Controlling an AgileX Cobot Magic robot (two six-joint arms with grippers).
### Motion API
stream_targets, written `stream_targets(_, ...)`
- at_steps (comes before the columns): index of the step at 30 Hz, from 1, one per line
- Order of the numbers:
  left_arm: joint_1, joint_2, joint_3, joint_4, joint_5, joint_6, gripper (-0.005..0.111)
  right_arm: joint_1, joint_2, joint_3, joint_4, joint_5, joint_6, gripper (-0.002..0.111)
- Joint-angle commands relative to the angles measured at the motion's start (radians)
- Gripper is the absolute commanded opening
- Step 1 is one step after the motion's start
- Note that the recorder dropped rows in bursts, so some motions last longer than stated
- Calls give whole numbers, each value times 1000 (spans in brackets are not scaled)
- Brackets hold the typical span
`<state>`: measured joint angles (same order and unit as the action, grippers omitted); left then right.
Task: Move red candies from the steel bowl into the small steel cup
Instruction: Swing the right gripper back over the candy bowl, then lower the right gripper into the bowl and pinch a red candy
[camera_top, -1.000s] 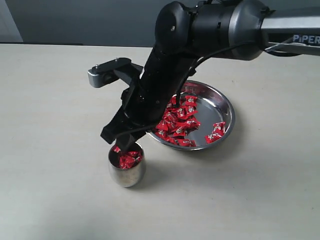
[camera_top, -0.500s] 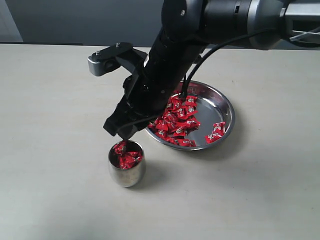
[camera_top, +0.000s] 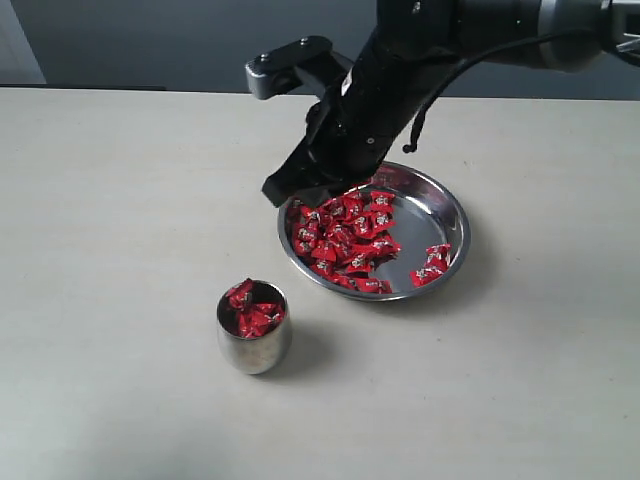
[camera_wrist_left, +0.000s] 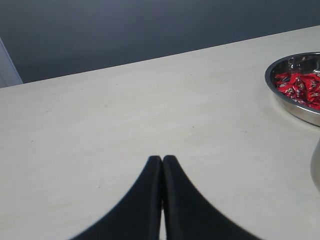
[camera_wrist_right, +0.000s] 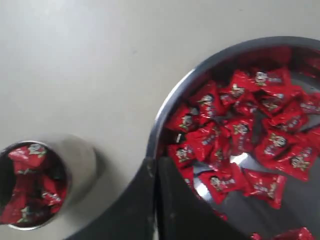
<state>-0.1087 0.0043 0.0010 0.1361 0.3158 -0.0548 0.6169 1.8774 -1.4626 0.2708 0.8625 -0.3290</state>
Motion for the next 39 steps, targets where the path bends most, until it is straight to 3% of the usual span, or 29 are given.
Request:
stream_targets(1,-7,-4,-1,-1,-7,-6,0,-77,-11,0,-9,-41,34,-1)
stream_targets(6,-7,-4,-1,-1,-7,-6,0,-155,-3,2,-9,-93,75,-1)
stream_targets(14,-7,-4,-1,-1,-7,-6,0,-244,138,2,-5,-18,49,0)
stream_targets(22,-7,-4,-1,-1,-7,-6,0,-244,210,2,51,25,-20,34)
stream_targets(39,-7,-4,-1,-1,-7,-6,0,-244,250,2,60,-21,-33,35)
